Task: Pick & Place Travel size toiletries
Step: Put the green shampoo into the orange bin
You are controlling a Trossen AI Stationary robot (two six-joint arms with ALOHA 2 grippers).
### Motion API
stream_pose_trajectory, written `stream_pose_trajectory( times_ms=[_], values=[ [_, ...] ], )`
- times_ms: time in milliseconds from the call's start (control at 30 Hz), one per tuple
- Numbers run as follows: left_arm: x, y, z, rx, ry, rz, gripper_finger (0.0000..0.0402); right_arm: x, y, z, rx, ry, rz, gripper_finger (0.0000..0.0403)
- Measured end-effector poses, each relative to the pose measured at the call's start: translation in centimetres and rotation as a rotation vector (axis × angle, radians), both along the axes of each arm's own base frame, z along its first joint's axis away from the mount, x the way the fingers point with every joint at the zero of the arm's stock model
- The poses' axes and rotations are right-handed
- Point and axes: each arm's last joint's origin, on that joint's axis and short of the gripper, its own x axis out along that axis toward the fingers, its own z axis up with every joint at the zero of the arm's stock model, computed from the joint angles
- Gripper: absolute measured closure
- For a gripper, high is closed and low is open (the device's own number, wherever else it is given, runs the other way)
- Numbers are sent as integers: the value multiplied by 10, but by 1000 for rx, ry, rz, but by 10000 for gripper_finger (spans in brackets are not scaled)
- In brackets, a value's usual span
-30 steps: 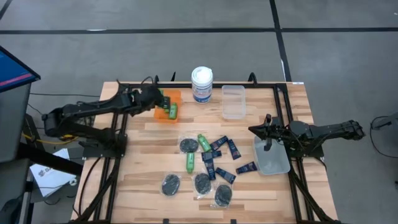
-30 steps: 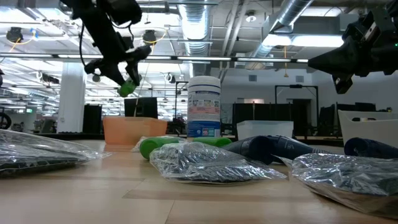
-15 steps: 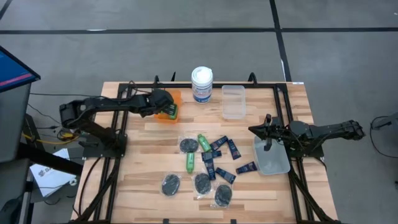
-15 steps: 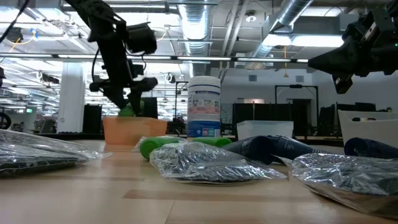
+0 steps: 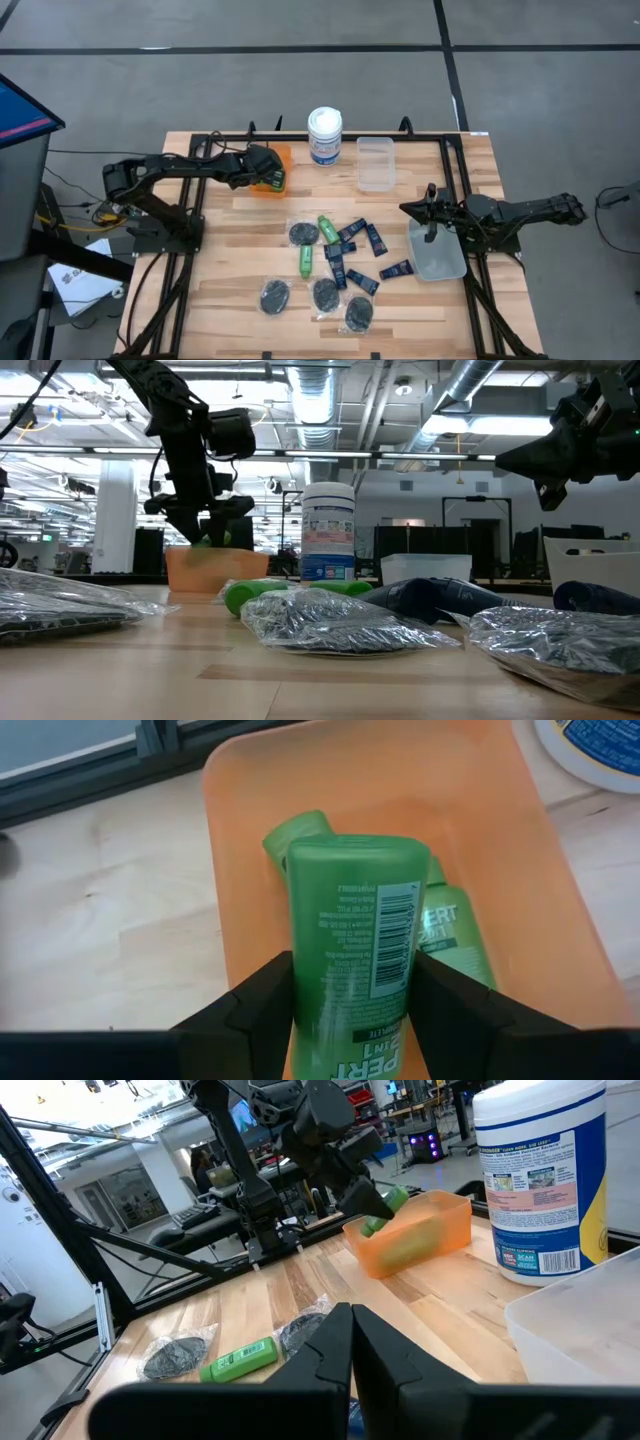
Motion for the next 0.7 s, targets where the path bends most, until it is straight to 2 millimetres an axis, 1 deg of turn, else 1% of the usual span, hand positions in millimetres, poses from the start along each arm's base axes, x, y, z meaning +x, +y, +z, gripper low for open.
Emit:
stream_pose_trajectory(
  times_ms=[167, 467, 700],
  values=[
    [0, 0, 0, -11, -4, -7, 231, 0, 0, 0, 0, 0, -1, 403],
    [0, 0, 0, -12, -1, -8, 203, 0, 0, 0, 0, 0, 0, 403],
    [-1, -1, 2, -24, -16, -17, 193, 0, 0, 0, 0, 0, 0, 403]
  ],
)
